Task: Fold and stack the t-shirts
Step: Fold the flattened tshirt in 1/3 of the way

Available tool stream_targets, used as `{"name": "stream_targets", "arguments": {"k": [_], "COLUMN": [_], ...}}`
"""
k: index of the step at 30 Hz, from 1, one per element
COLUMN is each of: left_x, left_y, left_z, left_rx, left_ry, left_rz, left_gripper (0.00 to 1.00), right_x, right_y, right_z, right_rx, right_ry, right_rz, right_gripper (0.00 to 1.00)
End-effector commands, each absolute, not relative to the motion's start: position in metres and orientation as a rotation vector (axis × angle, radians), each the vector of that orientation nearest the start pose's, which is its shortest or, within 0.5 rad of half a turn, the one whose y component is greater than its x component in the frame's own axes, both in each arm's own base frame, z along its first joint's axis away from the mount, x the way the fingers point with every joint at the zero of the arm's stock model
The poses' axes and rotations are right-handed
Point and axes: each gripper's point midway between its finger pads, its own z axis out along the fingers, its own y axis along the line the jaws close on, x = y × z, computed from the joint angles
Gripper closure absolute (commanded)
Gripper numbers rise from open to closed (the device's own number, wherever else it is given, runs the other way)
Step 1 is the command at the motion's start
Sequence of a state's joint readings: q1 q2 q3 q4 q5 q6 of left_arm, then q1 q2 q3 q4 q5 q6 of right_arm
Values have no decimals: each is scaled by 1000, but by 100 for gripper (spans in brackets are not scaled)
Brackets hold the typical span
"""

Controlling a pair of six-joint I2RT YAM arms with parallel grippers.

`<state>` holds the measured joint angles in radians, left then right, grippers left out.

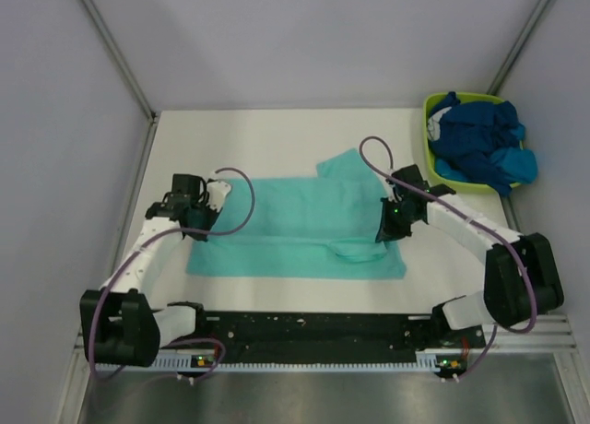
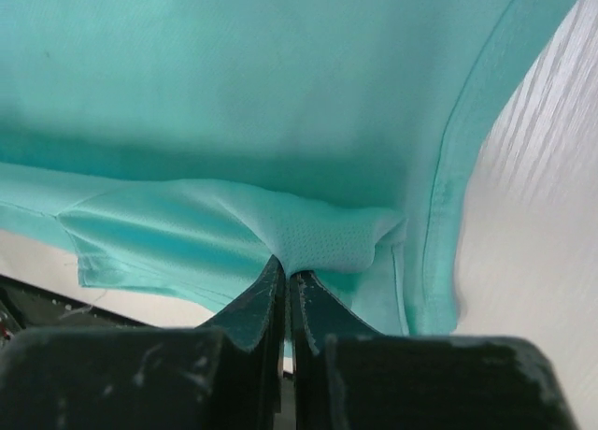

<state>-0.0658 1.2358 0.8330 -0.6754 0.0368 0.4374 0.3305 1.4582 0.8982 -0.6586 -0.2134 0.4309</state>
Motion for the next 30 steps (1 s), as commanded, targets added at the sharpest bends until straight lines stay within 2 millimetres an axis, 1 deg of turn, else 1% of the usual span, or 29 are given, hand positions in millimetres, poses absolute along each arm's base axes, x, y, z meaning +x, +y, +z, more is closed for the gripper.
{"name": "stream_targets", "arguments": {"k": [1,5,6,8,10,12,13,15,17,20,25,27,28,29,30], "left_x": [224,191,184,179,183,196,201,219,232,243,252,256,258,261,264], "left_y": [4,7,8,7,7,6,11,18,25,26,22,23,24,24,26], "left_z": [90,90,89,87,78,75,74,74,74,71,61,59,59,60,63], "left_rx": [706,739,738,737,725,705,688,655,624,616,610,596,592,579,559], "left_ry": [2582,2661,2675,2685,2682,2665,2671,2642,2624,2603,2592,2587,2587,2578,2567], "left_rz": [115,102,98,92,94,95,141,212,273,290,265,274,280,285,305], "left_gripper": [100,100,100,100,100,100,100,100,100,100,100,93,86,76,66], "right_x": [217,193,190,186,190,197,201,213,225,238,243,247,249,251,253], "right_y": [138,136,136,140,136,135,136,137,135,138,141,142,142,142,140], "right_z": [84,100,104,107,101,93,87,82,78,70,53,52,52,52,52], "right_rx": [95,123,125,133,128,111,103,99,99,84,76,75,75,73,71], "right_ry": [2777,2753,2738,2729,2736,2764,2782,2768,2749,2736,2757,2751,2747,2745,2741], "right_rz": [505,536,551,585,544,506,488,463,425,414,403,407,406,396,375], "right_gripper": [100,100,100,100,100,100,100,100,100,100,100,100,98,93,78]}}
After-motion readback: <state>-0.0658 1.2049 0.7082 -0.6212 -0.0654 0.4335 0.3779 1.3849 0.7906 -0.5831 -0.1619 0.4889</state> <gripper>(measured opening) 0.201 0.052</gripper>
